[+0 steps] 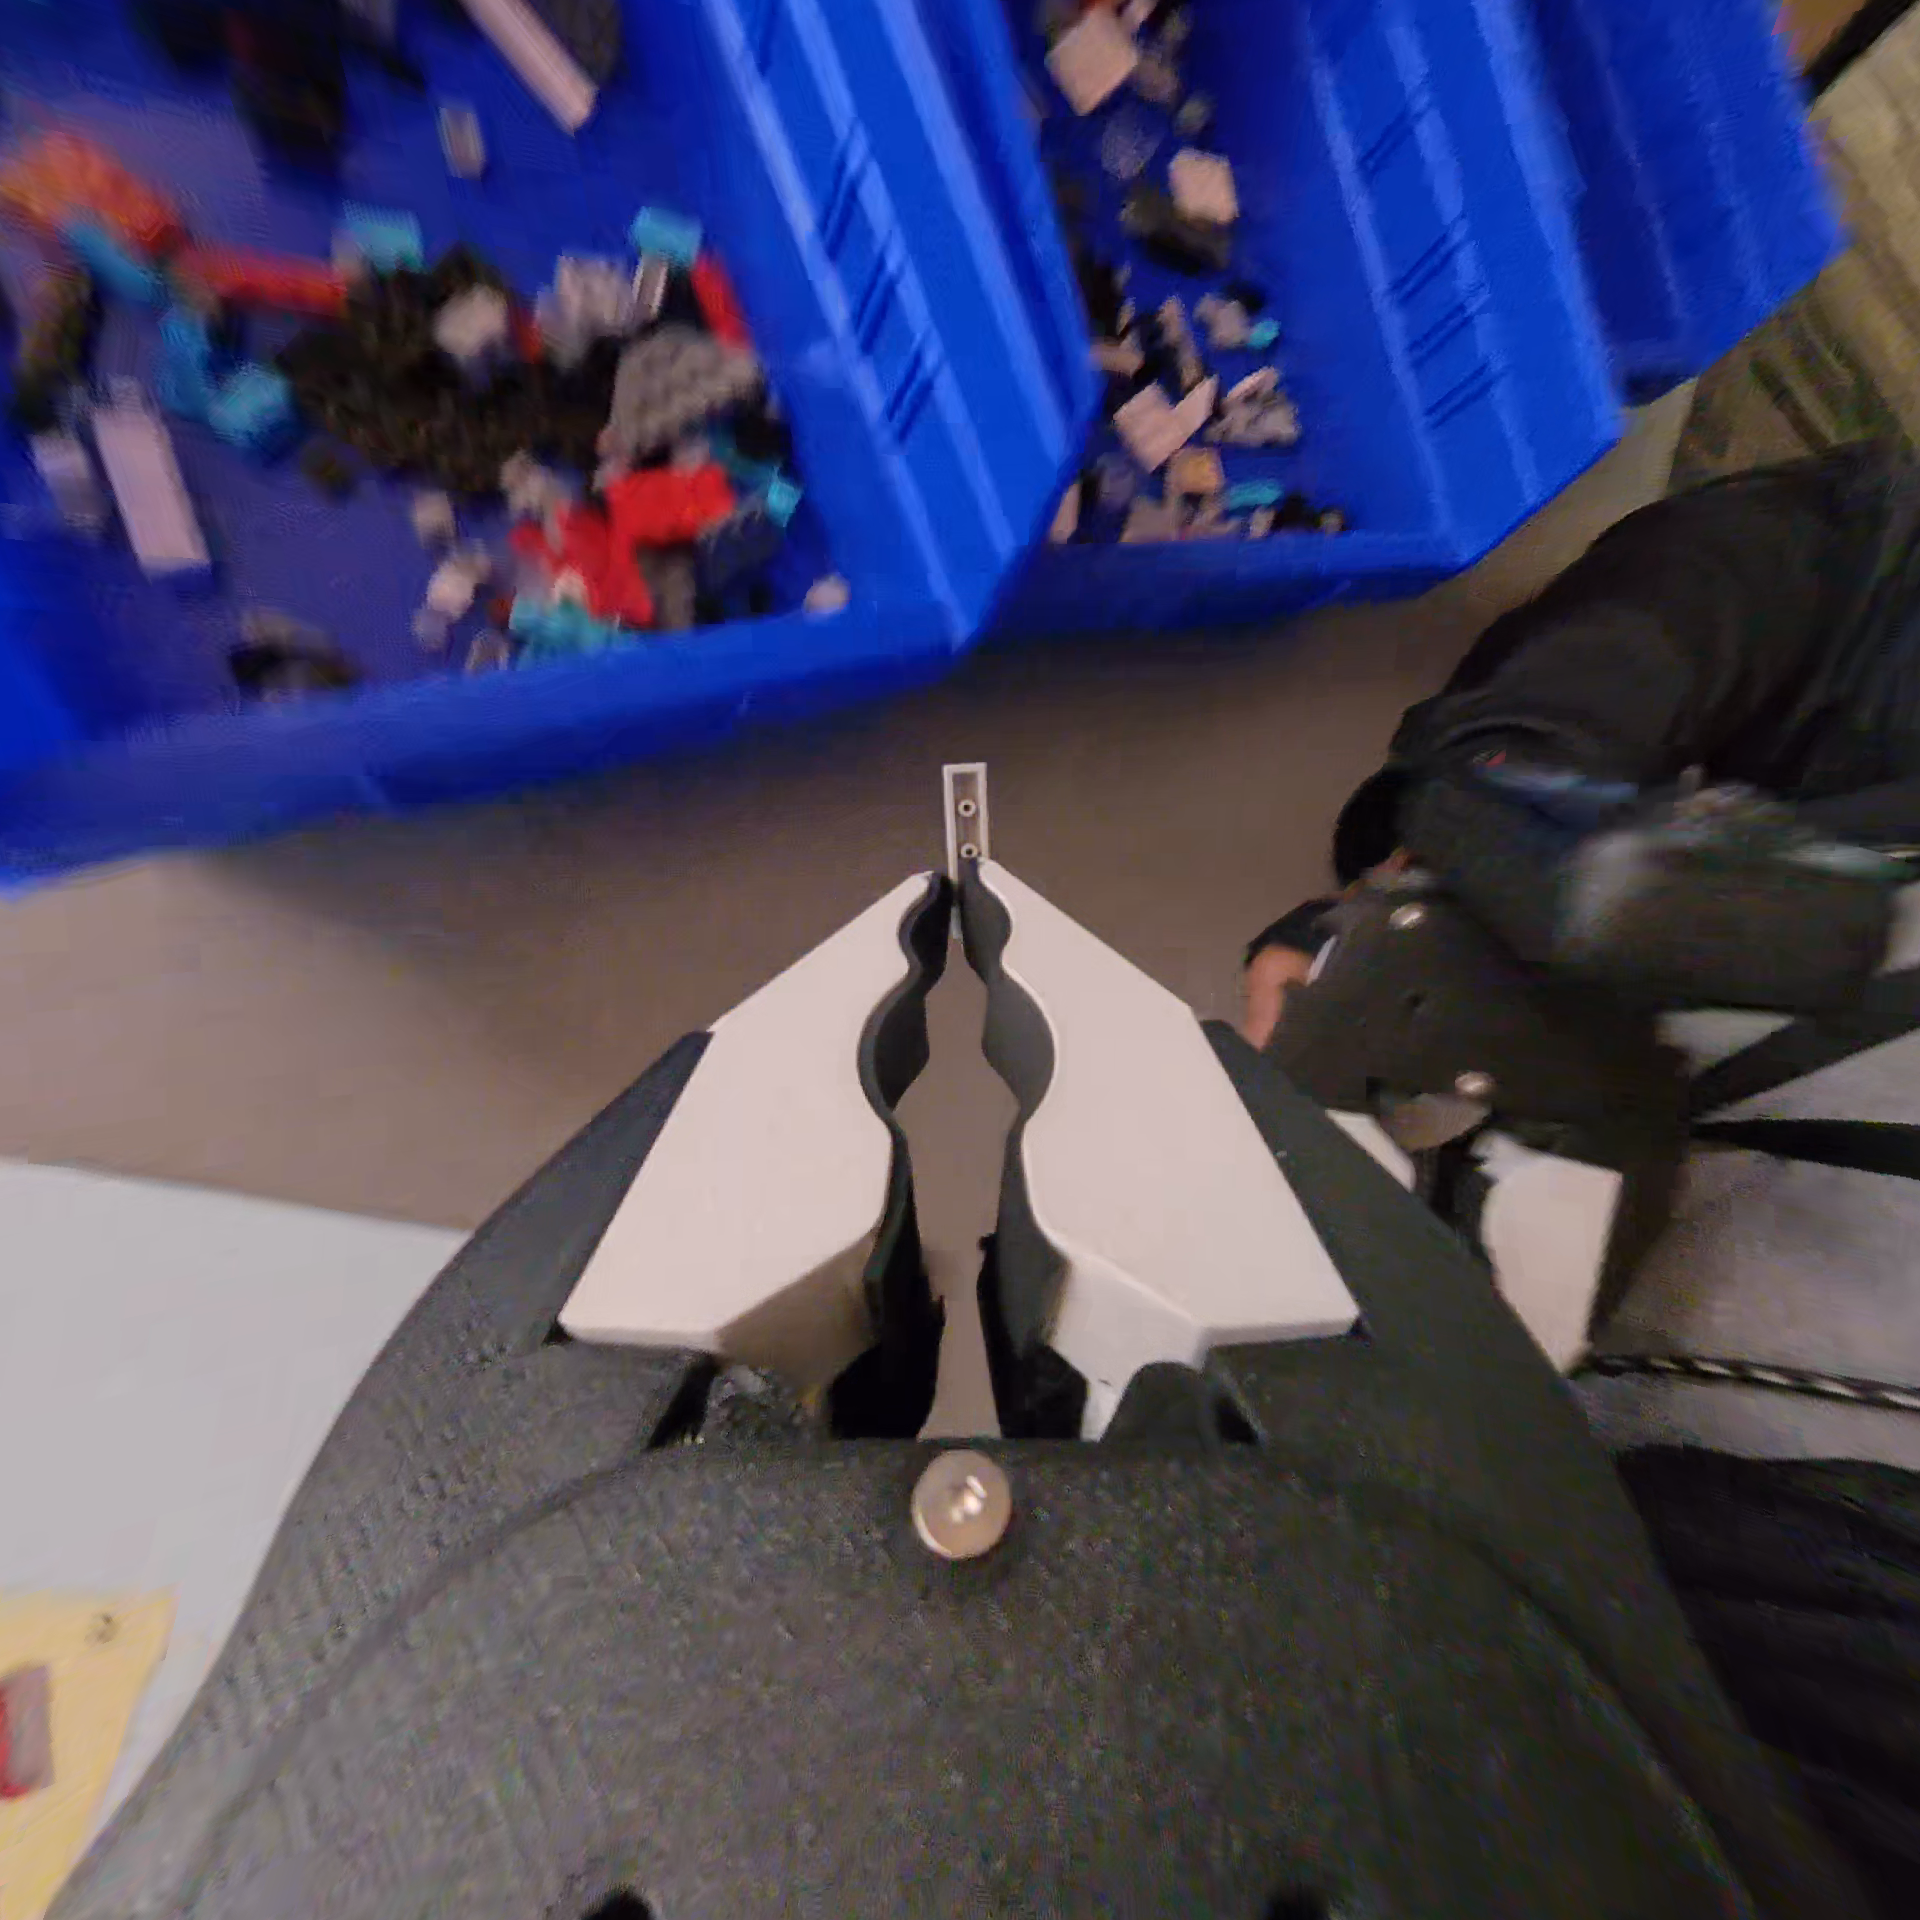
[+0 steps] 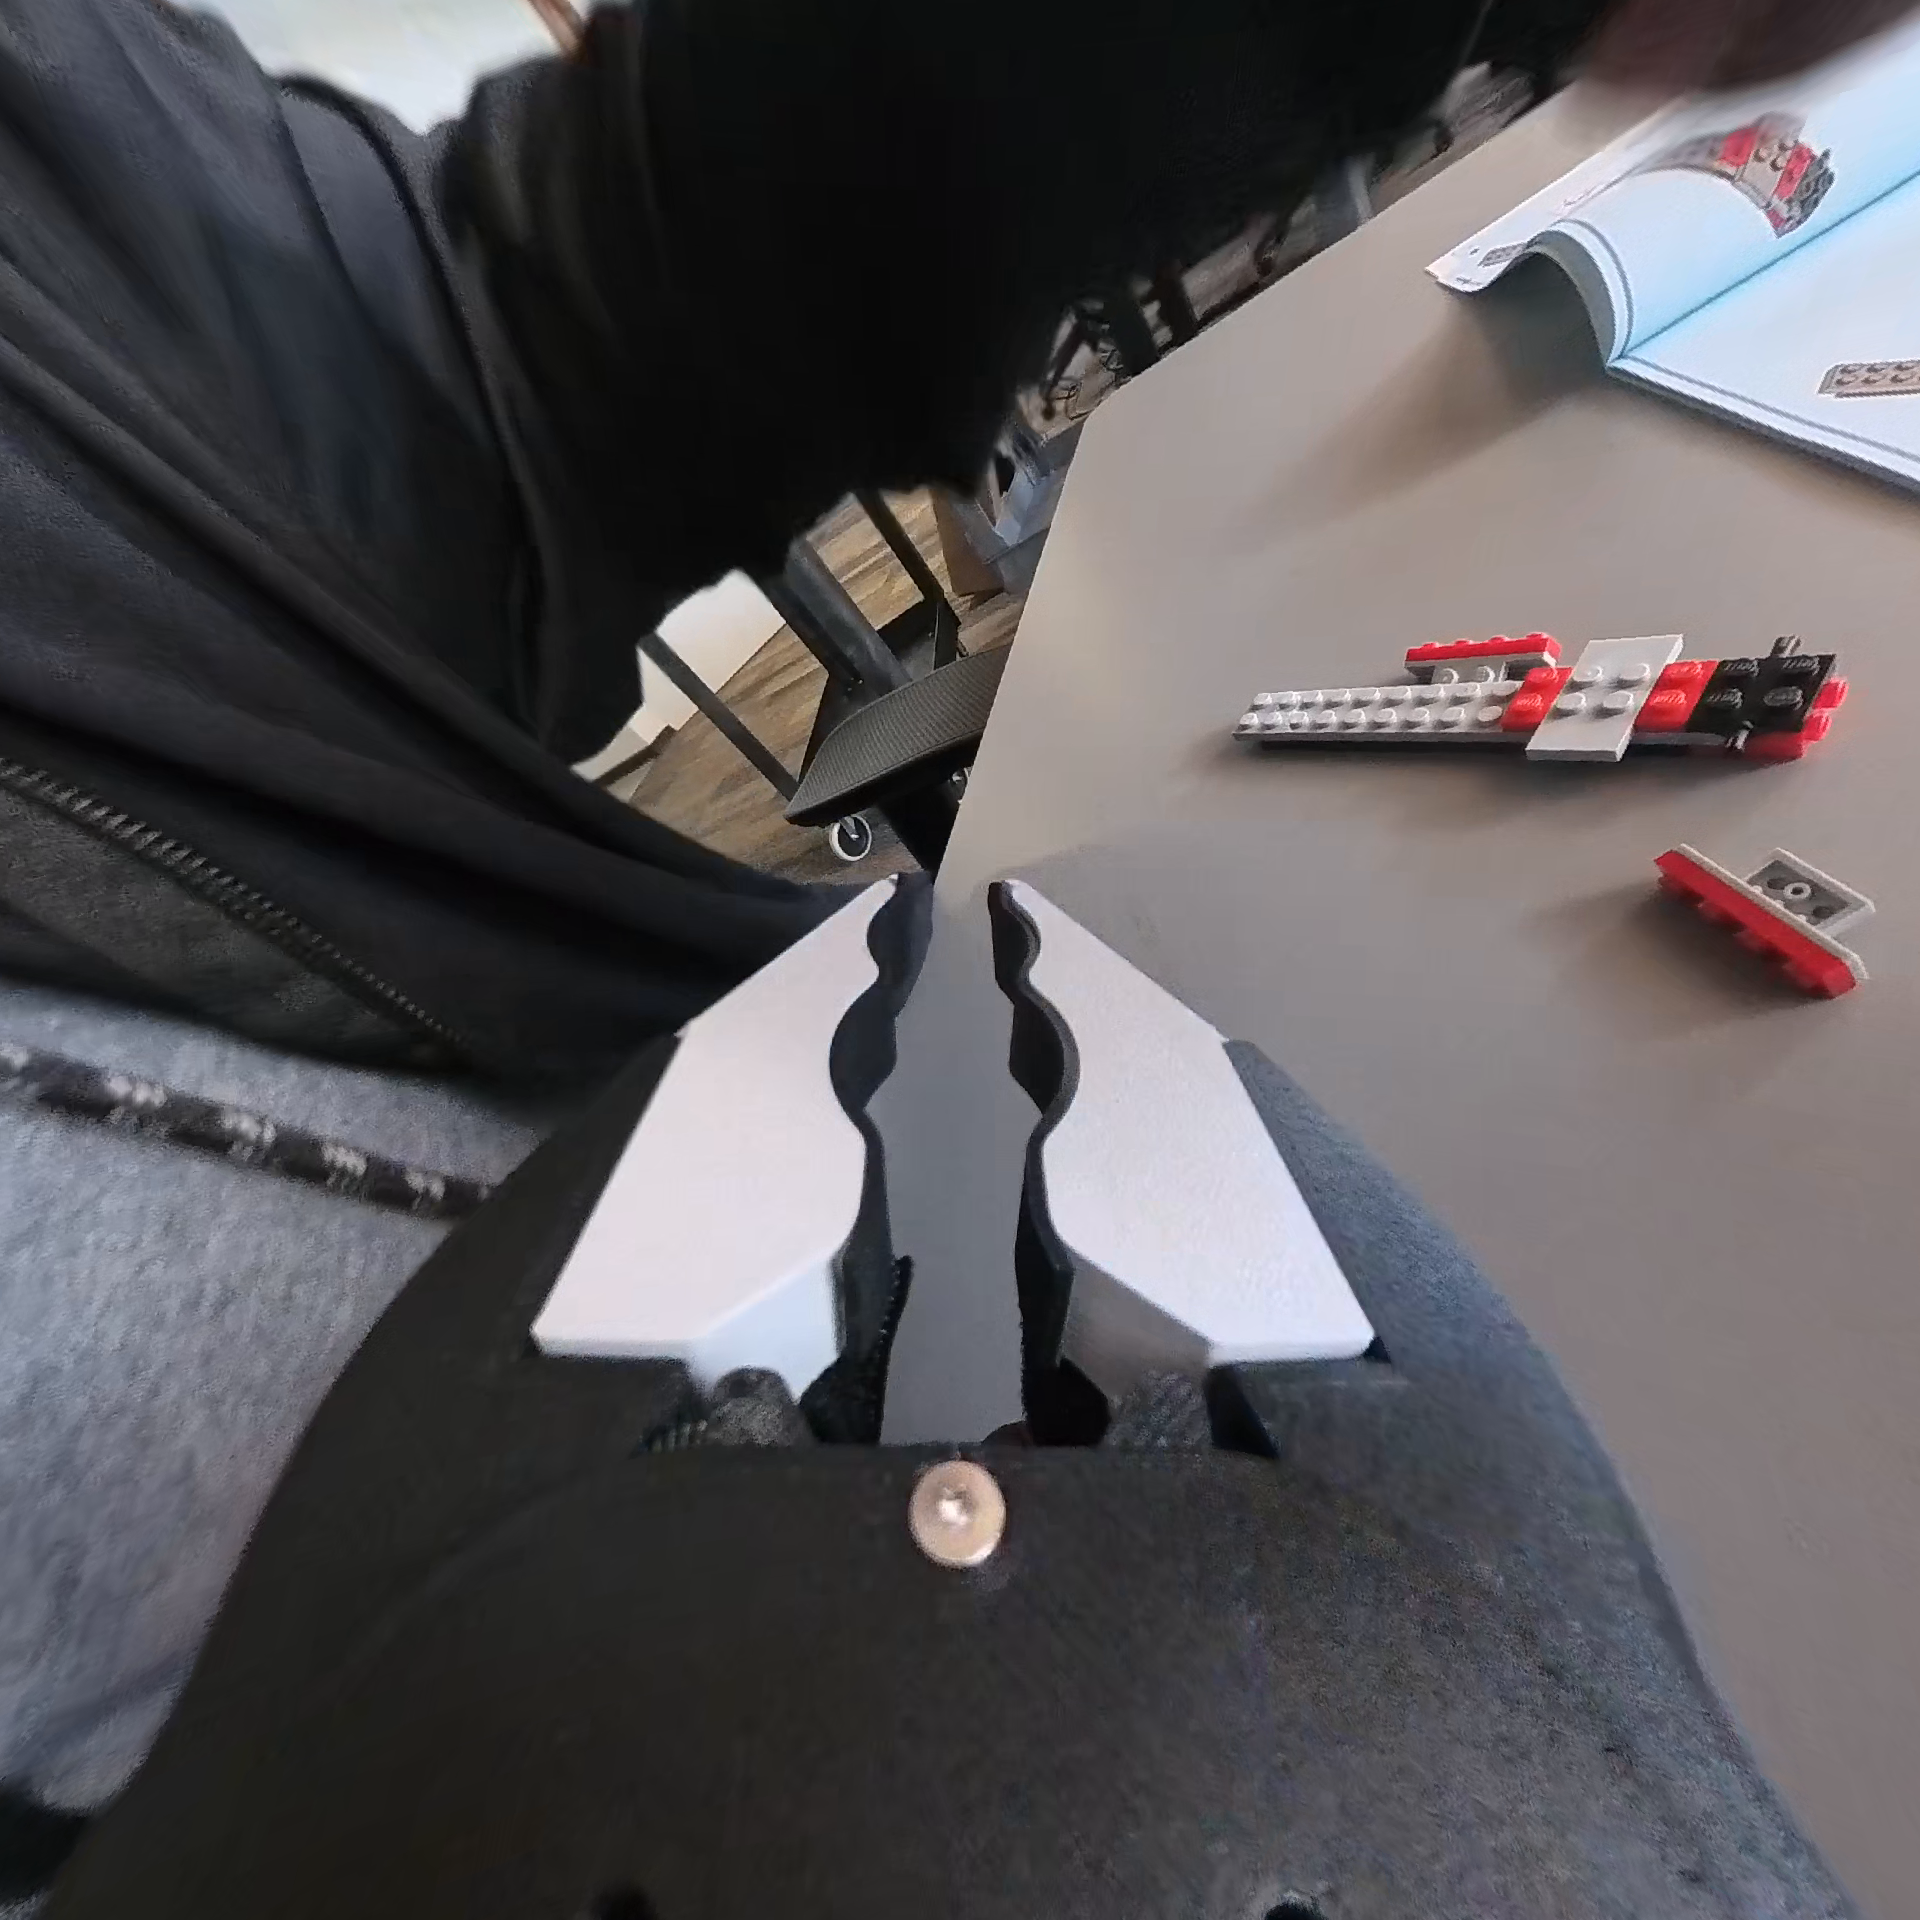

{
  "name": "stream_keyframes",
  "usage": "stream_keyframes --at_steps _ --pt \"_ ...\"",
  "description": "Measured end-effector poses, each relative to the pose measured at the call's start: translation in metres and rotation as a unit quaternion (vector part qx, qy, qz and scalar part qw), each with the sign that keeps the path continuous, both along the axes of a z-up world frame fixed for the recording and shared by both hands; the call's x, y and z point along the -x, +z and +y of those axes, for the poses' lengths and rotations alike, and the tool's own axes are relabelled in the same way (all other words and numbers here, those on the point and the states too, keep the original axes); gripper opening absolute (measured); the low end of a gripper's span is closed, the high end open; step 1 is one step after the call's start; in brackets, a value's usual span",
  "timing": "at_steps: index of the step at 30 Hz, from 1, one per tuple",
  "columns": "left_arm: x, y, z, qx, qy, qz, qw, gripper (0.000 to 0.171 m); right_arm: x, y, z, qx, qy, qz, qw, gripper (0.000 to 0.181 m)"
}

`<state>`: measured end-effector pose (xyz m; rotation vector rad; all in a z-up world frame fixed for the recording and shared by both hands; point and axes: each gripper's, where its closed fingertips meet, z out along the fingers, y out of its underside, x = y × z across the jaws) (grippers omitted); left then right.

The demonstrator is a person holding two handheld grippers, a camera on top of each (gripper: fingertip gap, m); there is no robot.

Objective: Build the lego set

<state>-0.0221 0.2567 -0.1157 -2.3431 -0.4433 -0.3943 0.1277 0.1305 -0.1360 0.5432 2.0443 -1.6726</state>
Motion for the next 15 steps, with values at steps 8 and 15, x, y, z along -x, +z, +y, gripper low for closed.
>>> stream_keyframes --at_steps 8,15 --pt "-0.008 -0.078 -0.027 0.097 0.014 0.013 0.995 0.001 0.001 0.001 0.001 0.004 -0.001 -0.005 1.0 0.017" --pt "-0.008 -0.09 -0.029 0.126 0.013 0.019 0.992 0.004 0.0 0.002 0.003 0.006 0.0 -0.005 1.0 0.017"
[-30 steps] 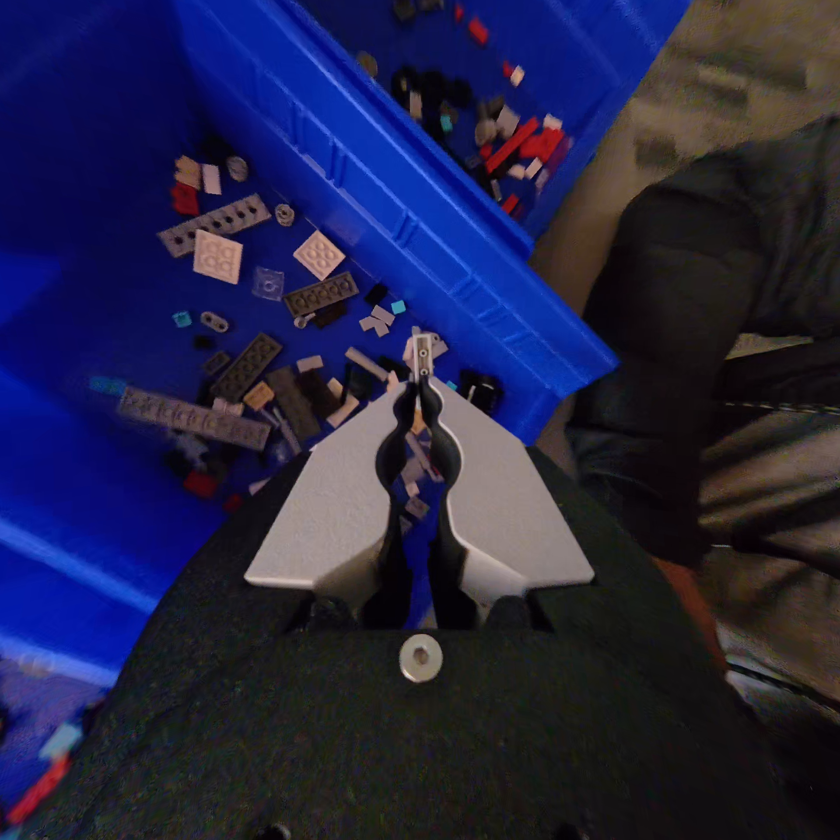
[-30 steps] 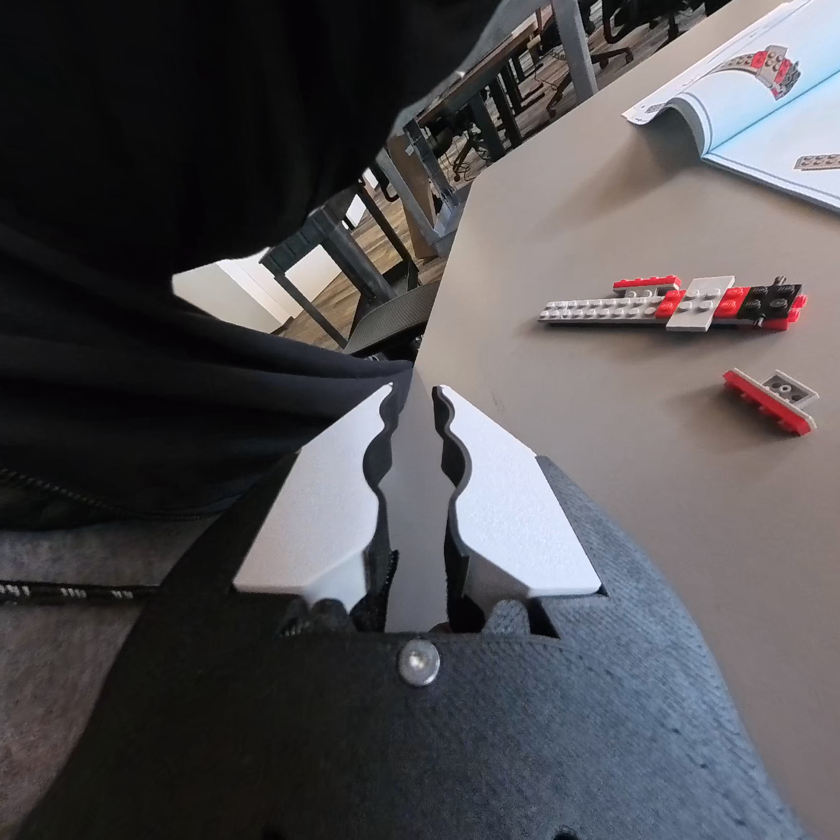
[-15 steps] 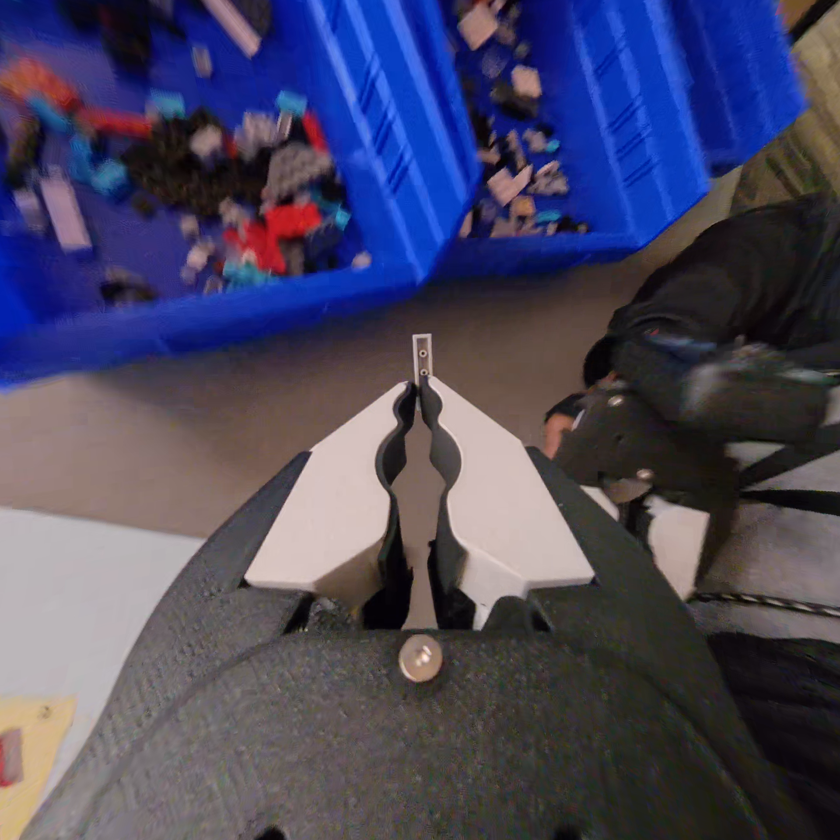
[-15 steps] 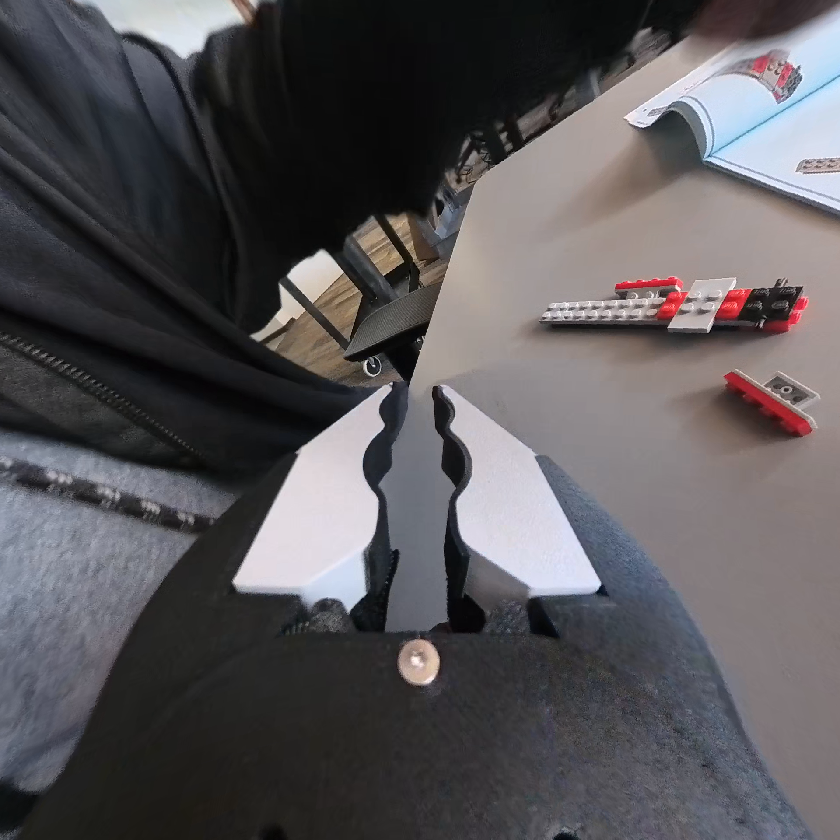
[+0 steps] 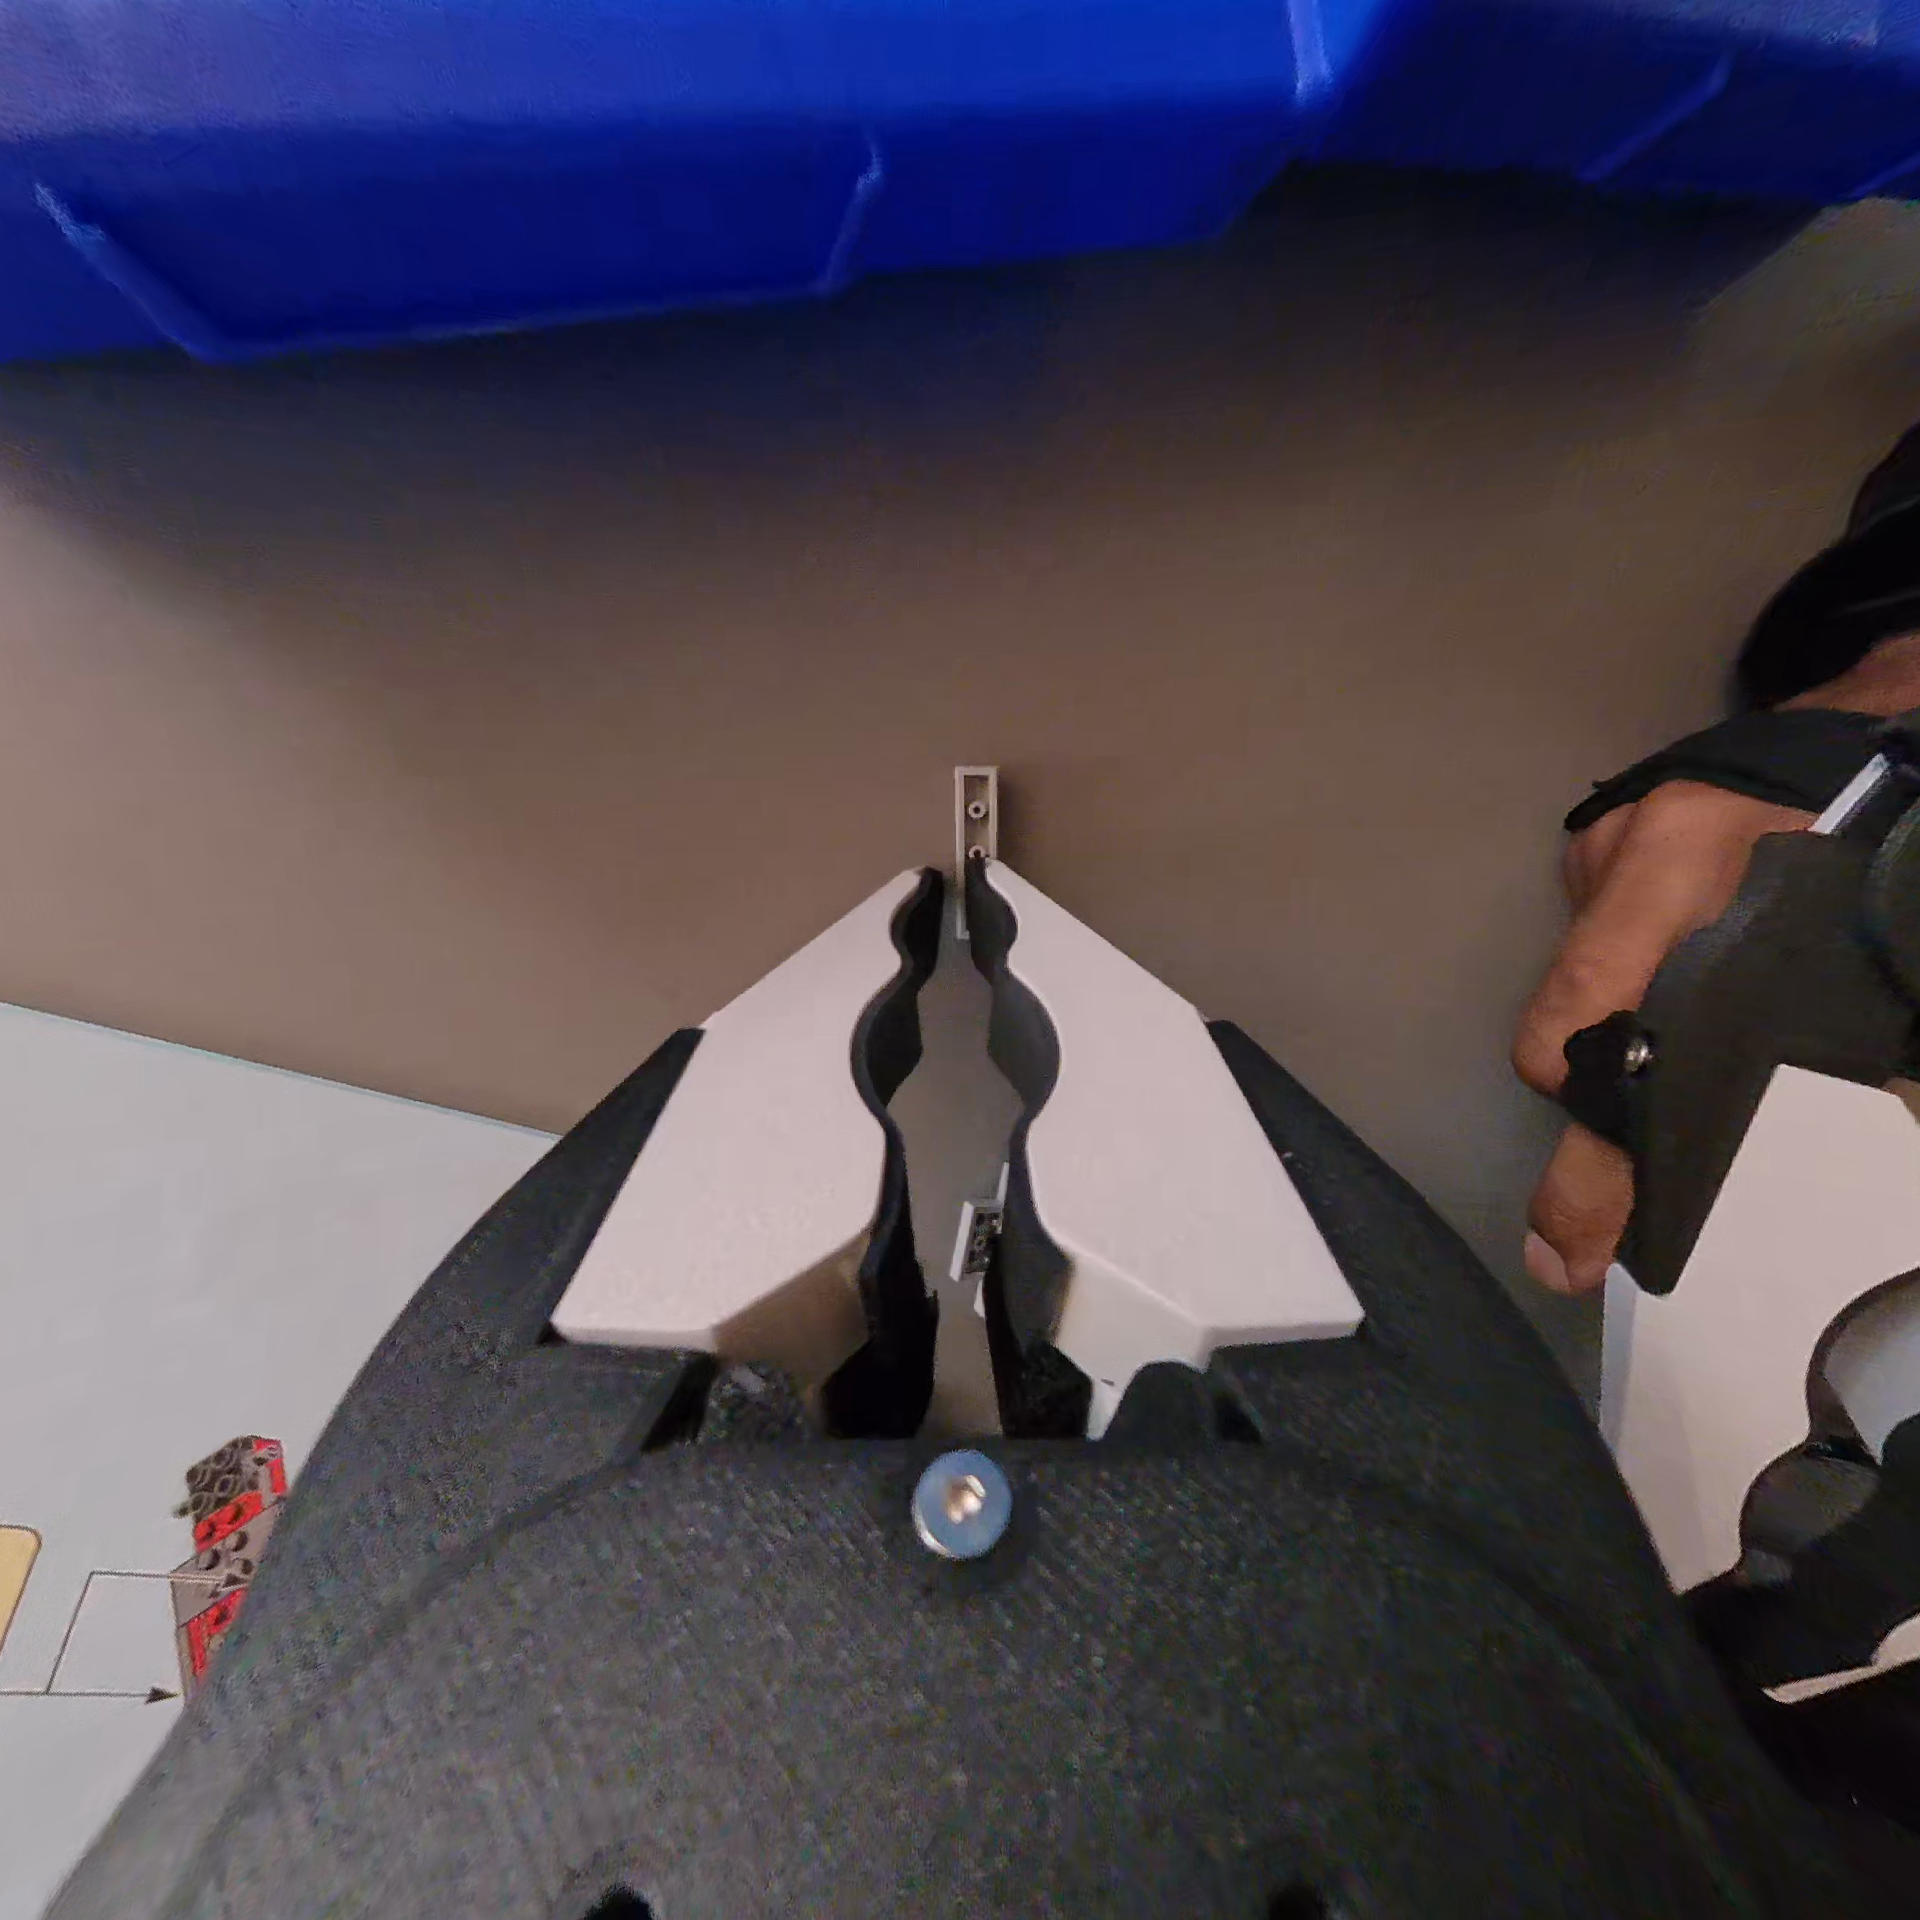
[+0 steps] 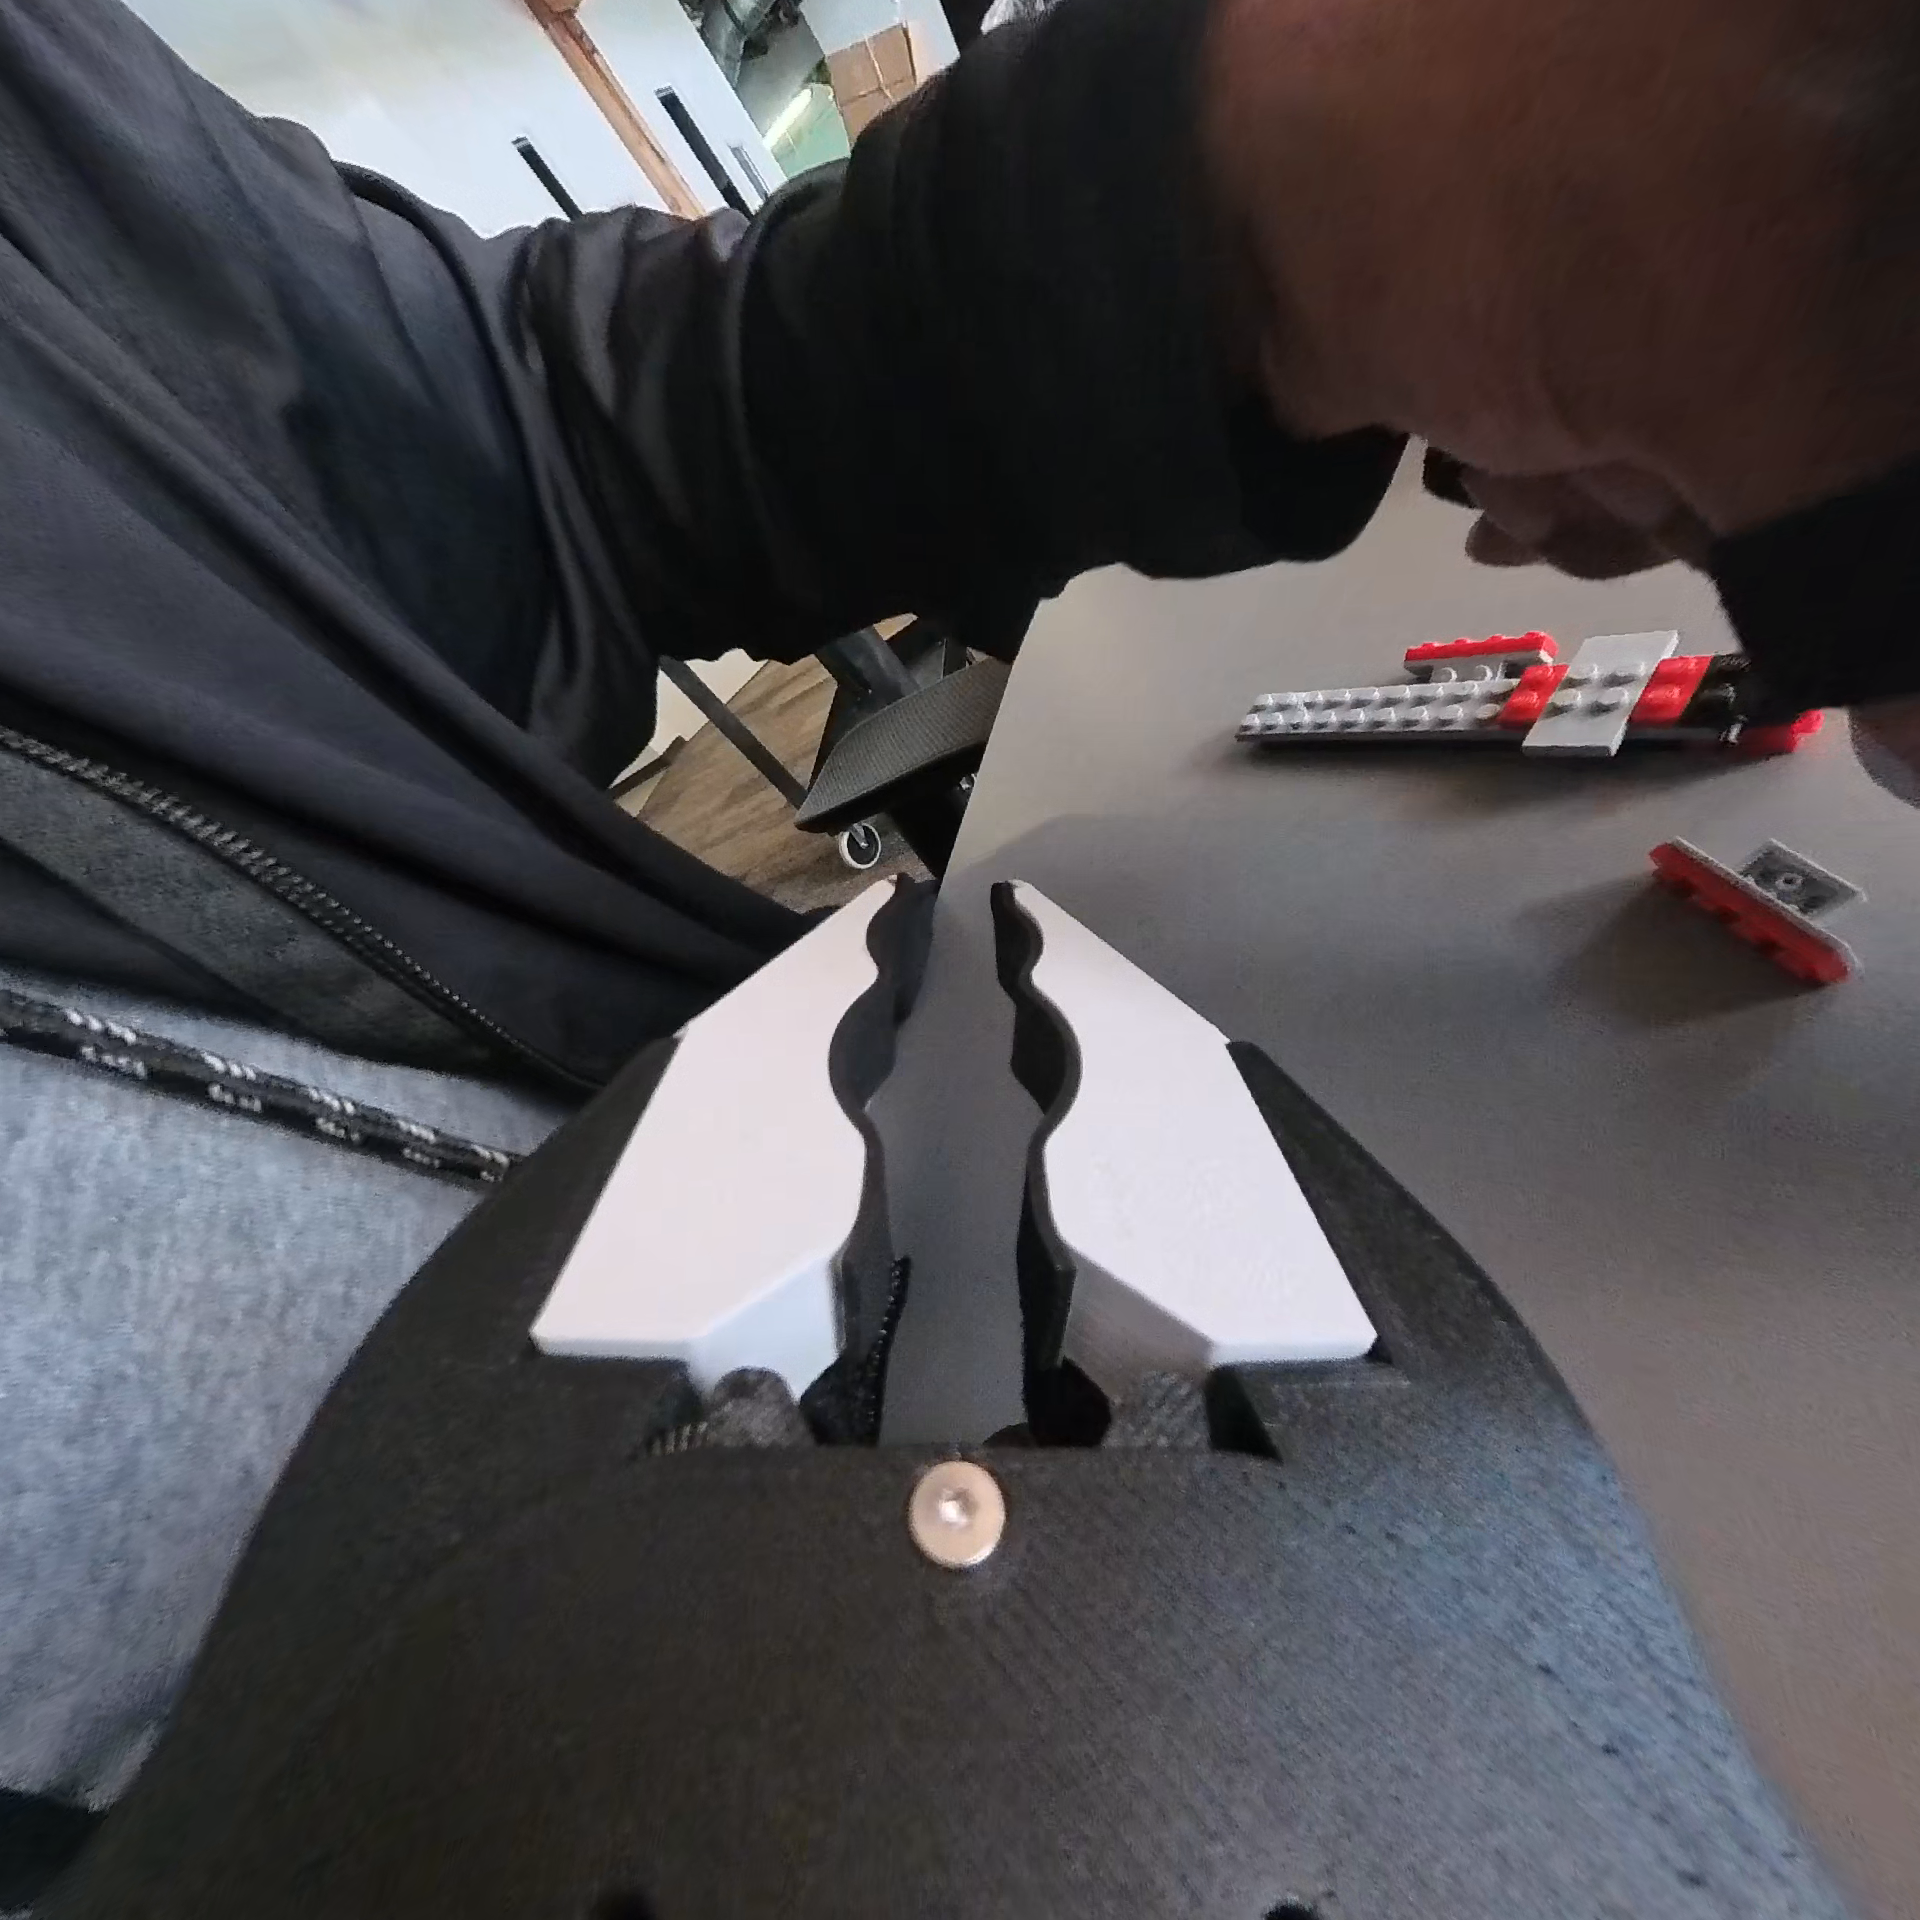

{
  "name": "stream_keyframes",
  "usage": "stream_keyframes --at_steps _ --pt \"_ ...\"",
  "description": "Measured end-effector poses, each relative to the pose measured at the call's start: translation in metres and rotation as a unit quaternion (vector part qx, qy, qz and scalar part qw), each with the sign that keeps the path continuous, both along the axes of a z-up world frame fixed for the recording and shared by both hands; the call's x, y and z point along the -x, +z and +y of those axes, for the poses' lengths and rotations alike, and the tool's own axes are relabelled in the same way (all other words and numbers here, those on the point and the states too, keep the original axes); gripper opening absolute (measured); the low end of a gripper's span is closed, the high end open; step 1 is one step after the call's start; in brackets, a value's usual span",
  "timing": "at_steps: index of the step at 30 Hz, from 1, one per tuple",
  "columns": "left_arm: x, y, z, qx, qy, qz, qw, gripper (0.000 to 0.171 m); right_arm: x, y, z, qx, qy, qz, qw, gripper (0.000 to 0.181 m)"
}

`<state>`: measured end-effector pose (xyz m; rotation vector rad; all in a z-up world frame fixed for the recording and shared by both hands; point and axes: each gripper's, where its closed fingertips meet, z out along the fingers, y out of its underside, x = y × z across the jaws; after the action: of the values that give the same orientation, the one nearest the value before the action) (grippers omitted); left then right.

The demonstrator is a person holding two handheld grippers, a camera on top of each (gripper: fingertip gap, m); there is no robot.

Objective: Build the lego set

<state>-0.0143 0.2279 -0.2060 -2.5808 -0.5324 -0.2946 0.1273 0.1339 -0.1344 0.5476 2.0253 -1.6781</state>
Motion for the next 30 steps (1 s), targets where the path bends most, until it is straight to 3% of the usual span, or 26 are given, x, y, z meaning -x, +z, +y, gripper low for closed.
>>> stream_keyframes --at_steps 17,30 --pt "0.009 0.02 0.013 -0.014 0.024 0.038 0.999 0.028 0.0 -0.004 -0.001 -0.009 0.003 -0.01 1.0 0.02" --pt "-0.004 0.066 0.07 -0.09 -0.061 0.073 0.991 0.034 -0.001 -0.004 -0.002 -0.011 0.002 -0.001 1.0 0.021"
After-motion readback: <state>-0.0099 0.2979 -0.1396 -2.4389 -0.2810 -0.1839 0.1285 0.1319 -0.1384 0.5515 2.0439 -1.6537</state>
